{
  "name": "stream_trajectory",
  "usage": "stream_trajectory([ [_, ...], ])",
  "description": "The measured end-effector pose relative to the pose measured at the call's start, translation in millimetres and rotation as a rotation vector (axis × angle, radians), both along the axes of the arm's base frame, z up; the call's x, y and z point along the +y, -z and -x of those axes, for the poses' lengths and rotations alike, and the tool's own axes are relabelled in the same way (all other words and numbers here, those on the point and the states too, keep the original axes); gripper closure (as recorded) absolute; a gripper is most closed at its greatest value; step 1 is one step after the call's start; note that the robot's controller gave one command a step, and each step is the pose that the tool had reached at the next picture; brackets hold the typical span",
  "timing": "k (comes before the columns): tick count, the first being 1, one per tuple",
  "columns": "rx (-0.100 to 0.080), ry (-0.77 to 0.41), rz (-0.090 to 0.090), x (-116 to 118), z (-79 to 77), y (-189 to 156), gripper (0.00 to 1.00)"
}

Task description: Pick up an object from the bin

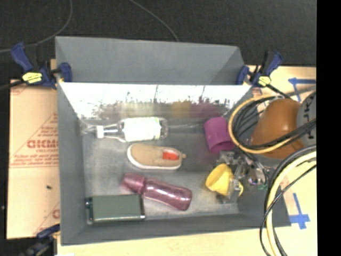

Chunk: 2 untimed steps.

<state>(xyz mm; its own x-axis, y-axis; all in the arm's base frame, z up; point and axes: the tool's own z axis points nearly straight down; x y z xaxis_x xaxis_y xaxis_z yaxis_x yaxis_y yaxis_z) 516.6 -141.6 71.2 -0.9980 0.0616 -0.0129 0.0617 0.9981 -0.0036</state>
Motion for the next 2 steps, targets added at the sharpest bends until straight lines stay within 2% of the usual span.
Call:
stream_trajectory([
  [1, 0.011, 0.220, -0.006, 9.6, 9.0, 0.5, 1.00],
  [2, 0.011, 0.219, -0.006, 9.6, 8.9, 0.5, 1.00],
])
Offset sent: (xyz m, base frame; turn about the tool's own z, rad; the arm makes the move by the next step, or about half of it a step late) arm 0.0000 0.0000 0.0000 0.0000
